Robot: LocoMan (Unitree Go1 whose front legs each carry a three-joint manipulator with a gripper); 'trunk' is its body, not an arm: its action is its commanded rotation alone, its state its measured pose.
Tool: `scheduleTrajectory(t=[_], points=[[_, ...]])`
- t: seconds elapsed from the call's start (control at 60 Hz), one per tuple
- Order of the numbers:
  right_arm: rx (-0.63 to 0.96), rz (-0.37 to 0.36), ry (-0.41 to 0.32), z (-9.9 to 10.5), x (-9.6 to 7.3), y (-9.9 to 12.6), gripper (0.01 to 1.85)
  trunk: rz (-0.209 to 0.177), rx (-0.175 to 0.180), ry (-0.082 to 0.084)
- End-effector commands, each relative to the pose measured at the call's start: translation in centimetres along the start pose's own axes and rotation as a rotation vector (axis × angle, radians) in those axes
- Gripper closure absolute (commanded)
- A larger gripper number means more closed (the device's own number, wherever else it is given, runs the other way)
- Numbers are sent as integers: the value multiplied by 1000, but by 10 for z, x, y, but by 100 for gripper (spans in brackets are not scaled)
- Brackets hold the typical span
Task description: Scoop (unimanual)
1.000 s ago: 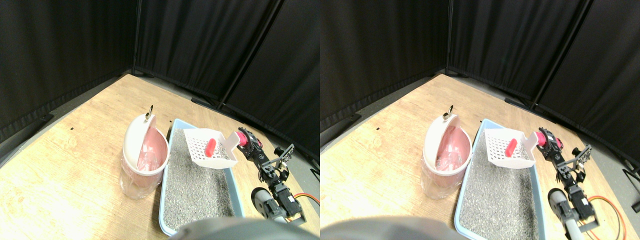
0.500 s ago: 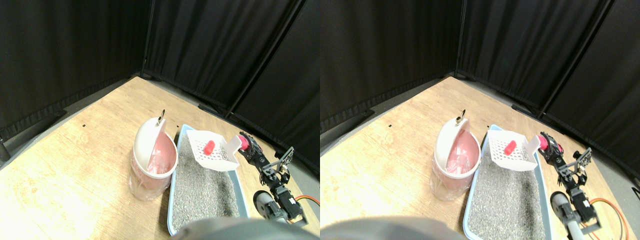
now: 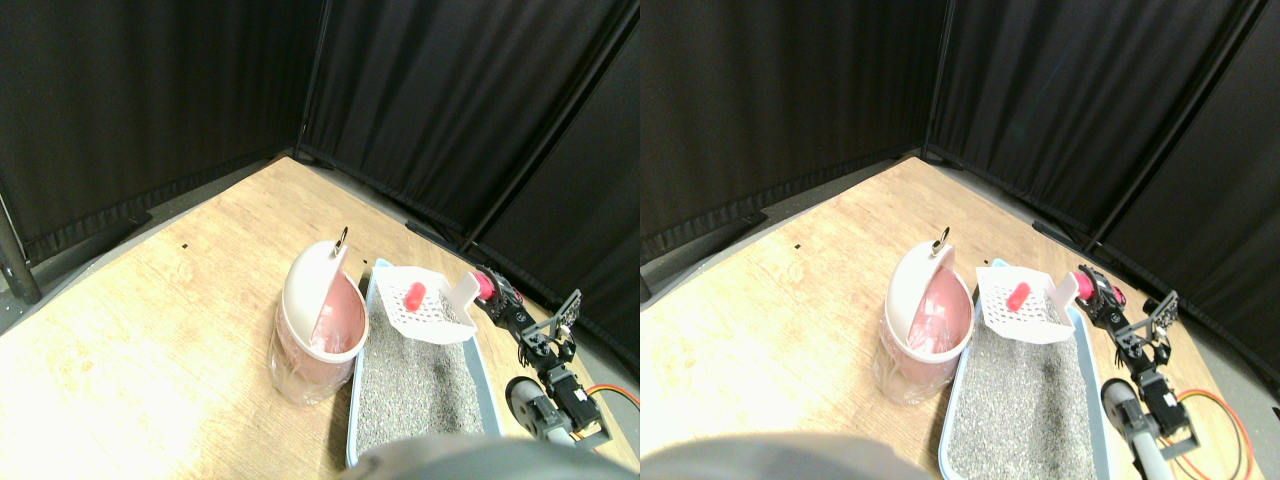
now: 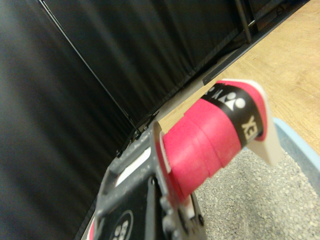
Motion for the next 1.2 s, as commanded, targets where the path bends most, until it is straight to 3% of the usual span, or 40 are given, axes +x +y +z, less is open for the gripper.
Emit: scheduleTrajectory(t=[0.017, 0.633, 0.833, 1.2], points=[[-10, 35, -44, 7, 5, 5, 181, 19, 9, 4], [-189, 87, 16, 25, 12, 32, 181, 37, -15, 3], [-259, 145, 26, 23, 14, 43, 181, 43, -25, 6], [-366, 169, 46, 19, 17, 54, 181, 48, -28, 11]])
